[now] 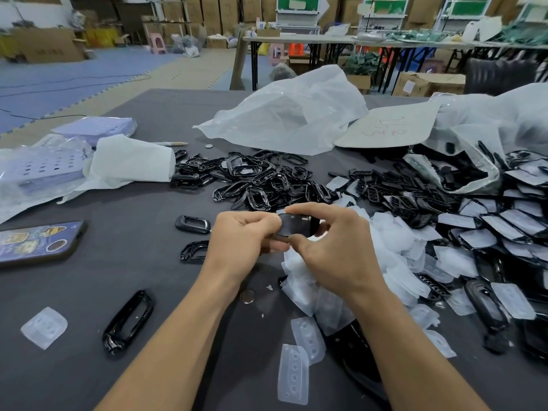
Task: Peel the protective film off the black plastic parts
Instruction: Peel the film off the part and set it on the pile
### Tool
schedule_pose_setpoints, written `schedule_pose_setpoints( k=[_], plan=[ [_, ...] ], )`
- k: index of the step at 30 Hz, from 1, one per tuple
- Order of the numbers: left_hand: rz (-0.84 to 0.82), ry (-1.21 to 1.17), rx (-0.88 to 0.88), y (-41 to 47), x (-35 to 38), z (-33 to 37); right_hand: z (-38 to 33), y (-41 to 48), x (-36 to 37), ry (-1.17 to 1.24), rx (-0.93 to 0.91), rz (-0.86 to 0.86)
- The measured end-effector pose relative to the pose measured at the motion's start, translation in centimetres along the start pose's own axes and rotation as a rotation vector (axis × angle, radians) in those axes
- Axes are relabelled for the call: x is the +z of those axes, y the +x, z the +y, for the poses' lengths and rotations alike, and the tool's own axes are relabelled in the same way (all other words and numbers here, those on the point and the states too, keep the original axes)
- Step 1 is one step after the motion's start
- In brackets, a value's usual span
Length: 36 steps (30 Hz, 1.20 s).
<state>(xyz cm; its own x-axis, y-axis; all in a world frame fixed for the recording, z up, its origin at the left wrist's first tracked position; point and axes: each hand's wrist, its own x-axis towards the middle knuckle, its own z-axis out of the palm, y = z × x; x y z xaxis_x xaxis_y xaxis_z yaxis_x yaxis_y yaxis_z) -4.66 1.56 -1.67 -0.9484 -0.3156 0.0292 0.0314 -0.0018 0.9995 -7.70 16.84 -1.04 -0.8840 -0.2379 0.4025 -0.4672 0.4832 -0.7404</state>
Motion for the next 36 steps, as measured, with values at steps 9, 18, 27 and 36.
schedule_pose_setpoints(
  k=[9, 18, 27, 36],
  plan=[
    [0.024, -0.011, -0.009, 0.1, -0.1, 0.0, 0.3, 0.1, -0.2, 0.001, -0.024, 0.019],
    [0.127, 0.065, 0.027, 0.3, -0.1, -0.2, 0.3, -0.1, 0.4, -0.043, -0.032, -0.031],
    [0.132, 0.159, 0.085, -0.6, 0.5, -0.2, 1.1, 1.6, -3.9, -0.160, 0.113, -0.099],
    [0.304, 0.457, 0.155, -0.6, 0.9, -0.2, 5.5, 7.9, -13.9, -0.906, 0.430, -0.047]
  ],
)
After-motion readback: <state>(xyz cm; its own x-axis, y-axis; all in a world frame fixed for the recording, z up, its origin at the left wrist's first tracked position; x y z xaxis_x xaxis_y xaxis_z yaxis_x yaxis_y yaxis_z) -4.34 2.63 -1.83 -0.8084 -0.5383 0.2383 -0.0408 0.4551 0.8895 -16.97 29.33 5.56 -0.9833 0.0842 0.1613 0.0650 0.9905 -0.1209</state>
